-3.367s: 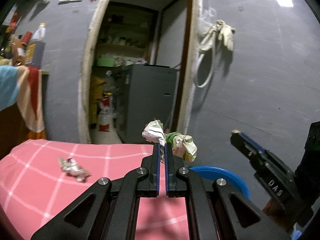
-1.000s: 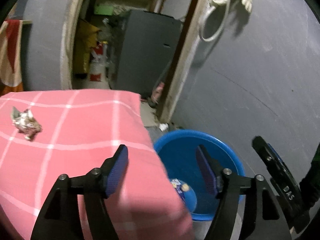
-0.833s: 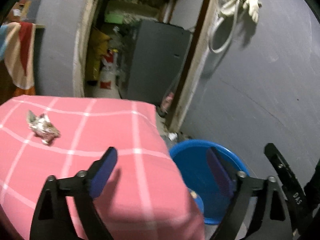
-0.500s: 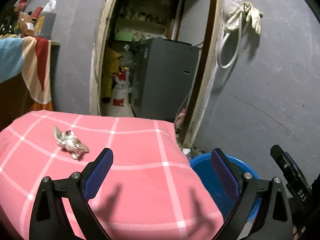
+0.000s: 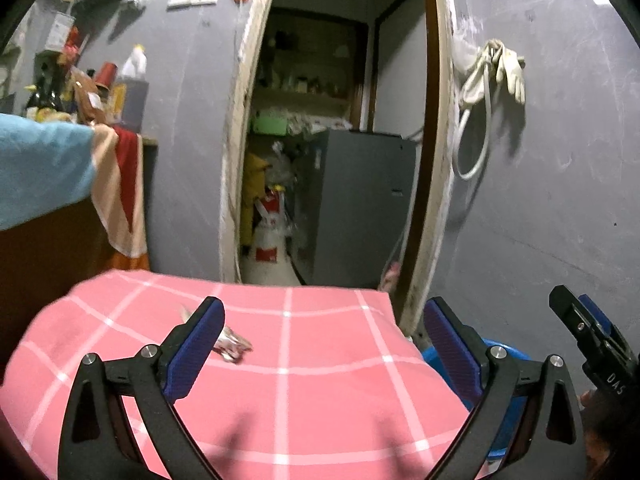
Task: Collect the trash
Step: 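Move both tools back over the last wrappers on the table, then grasp a silver wrapper with the right tool while the left tool grasps a green-pink wrapper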
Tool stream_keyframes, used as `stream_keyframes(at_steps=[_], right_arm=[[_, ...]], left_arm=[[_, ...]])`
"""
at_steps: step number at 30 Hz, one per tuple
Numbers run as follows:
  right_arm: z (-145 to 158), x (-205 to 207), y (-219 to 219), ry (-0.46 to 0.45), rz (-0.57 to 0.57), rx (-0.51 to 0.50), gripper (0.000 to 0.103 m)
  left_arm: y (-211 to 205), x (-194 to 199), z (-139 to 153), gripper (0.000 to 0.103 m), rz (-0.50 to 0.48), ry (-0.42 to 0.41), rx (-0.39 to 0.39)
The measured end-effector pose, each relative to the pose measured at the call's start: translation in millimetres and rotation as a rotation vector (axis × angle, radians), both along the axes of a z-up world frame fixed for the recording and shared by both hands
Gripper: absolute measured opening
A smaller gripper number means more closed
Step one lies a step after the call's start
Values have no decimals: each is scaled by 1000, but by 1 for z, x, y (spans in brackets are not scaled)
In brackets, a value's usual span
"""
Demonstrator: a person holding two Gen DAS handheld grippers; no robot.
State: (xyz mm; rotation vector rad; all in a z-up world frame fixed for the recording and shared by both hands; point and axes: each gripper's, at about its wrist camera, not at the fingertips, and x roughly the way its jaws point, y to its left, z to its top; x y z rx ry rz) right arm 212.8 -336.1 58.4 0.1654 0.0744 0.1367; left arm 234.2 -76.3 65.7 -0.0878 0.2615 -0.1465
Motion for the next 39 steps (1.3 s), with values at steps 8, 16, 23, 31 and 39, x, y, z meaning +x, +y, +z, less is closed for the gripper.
stream_keyframes(at_steps=[8, 16, 23, 31, 39], right_arm=[[9, -3, 27, -41, 64, -19, 103], [12, 12, 64, 0, 196, -46, 103], [7, 33, 95, 73, 293, -60, 103], [7, 81, 136, 231, 407, -89, 103], [-14, 135, 177, 502, 490, -100, 103]], left_arm=[[31, -14, 6, 98, 52, -48, 37], [79, -10, -14, 98, 114, 36, 58], [118, 8, -28, 98, 155, 144, 36], [152, 34, -35, 98, 199, 265, 10], [186, 57, -41, 98, 246, 382, -96]])
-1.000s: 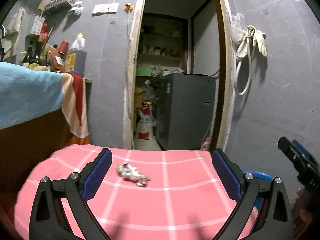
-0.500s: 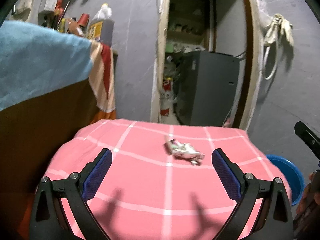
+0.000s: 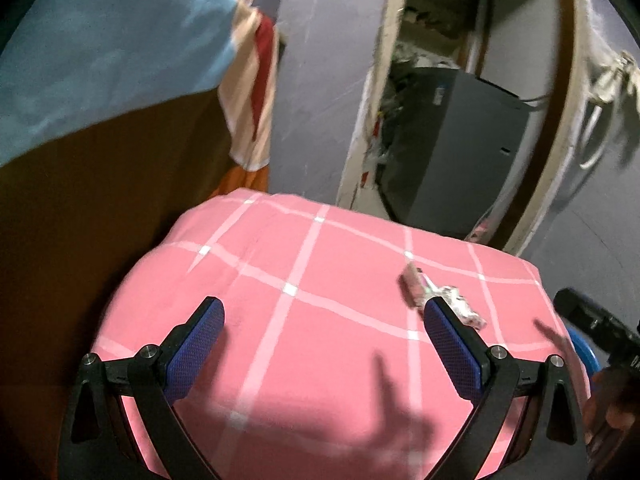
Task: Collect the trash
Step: 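Grasp a silver wrapper with the right tool while the left tool grasps a green-pink wrapper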
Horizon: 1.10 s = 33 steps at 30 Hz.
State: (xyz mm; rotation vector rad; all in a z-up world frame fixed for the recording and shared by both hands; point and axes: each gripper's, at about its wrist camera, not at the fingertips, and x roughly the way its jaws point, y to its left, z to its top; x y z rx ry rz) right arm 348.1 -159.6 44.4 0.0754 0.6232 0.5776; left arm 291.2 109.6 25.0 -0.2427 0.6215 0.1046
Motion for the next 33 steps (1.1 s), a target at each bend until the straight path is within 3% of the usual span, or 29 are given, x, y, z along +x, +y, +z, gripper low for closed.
stream_keyframes(at_steps=[3, 5, 10, 15, 17, 22, 33], right_arm=[[-7, 12, 14, 62, 26, -38, 102], [-12, 17, 23, 93, 47, -68, 89], [-28, 31, 47, 212, 140, -135, 68], [-28, 34, 65, 196, 187, -199, 55], [-31, 35, 75, 204, 217, -234, 41], [-32, 36, 75, 207, 236, -235, 22], [-25, 15, 27, 177, 155, -160, 20]], left_arm=[[7, 3, -5, 98, 18, 28, -26], [11, 5, -10, 98, 24, 45, -35], [16, 8, -16, 98, 24, 65, -60], [15, 9, -16, 98, 18, 68, -60], [16, 9, -16, 98, 17, 69, -65], [16, 15, -17, 98, 12, 73, -66], [-1, 25, -19, 97, -79, 108, -64]])
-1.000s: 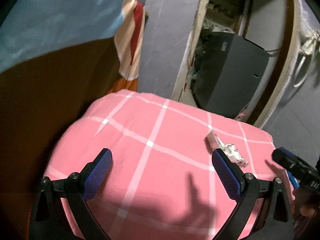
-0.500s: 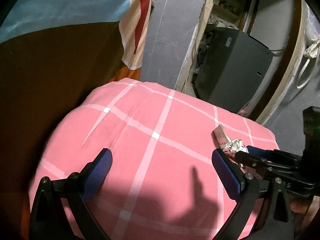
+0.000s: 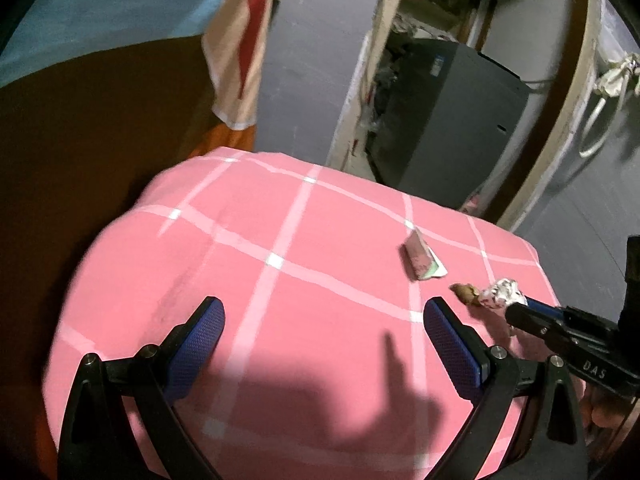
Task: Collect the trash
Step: 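Grasp a silver wrapper with the right tool while the left tool grasps a green-pink wrapper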
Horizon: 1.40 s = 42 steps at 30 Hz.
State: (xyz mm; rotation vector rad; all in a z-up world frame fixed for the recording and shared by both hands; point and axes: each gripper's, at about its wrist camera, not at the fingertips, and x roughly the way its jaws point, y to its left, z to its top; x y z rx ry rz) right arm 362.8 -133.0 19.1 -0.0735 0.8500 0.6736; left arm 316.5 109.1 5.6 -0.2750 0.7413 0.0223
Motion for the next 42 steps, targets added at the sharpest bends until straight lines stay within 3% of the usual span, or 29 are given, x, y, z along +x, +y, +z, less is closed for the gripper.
stream_keyframes(at_steps=[6, 14, 24, 26, 32, 37, 42], right_arm=[[-7, -5, -36, 31, -78, 87, 20], [-6, -15, -54, -18, -155, 69, 20], [-9, -15, -58, -7, -144, 127, 20], [-9, -15, -60, -4, -145, 141, 20], [-10, -16, -64, -7, -147, 151, 20], [-10, -17, -66, -19, -151, 165, 20], [-6, -23, -72, -55, -159, 196, 20]], left_arm=[[-21, 13, -1, 97, -66, 22, 17], [-43, 45, 2, 96, -102, 33, 54], [-53, 84, -10, 48, -112, 118, -4], [-53, 86, -11, 30, -113, 126, -7], [-48, 86, -14, 5, -95, 134, -44], [-45, 77, -8, 1, -103, 90, -75], [-60, 53, 3, 1, -129, 26, -38]])
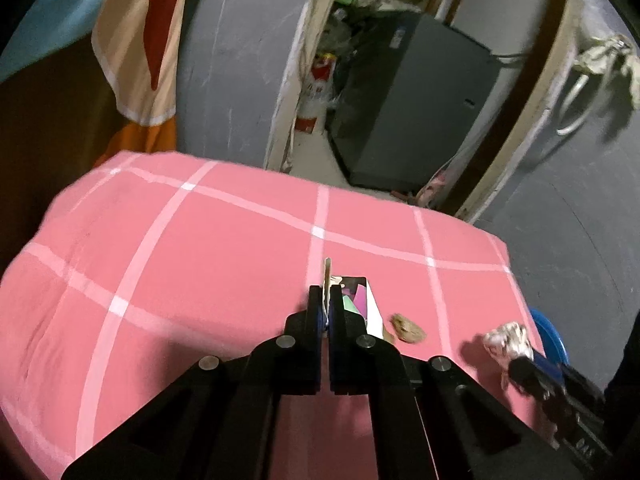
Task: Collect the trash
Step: 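Grasp a silver wrapper with the right tool while the left tool grasps a green-pink wrapper, then lift both held wrappers and carry them over the blue bucket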
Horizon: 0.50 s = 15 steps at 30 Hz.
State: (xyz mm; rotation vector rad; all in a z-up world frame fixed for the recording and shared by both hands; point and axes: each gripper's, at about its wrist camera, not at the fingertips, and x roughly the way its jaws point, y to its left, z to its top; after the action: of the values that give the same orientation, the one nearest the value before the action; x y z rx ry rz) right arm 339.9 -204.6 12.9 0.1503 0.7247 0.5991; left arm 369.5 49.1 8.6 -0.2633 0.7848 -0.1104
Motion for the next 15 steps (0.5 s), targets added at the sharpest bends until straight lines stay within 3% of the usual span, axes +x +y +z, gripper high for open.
stream_keyframes(at_steps=[6, 15], right_arm=[[13, -14, -9, -99, -23, 55, 20], [53, -62, -42, -392, -101, 121, 20]], left_arm=[[-30, -44, 17, 1, -32, -171, 83], [-64, -89, 53, 1, -56, -384, 81]])
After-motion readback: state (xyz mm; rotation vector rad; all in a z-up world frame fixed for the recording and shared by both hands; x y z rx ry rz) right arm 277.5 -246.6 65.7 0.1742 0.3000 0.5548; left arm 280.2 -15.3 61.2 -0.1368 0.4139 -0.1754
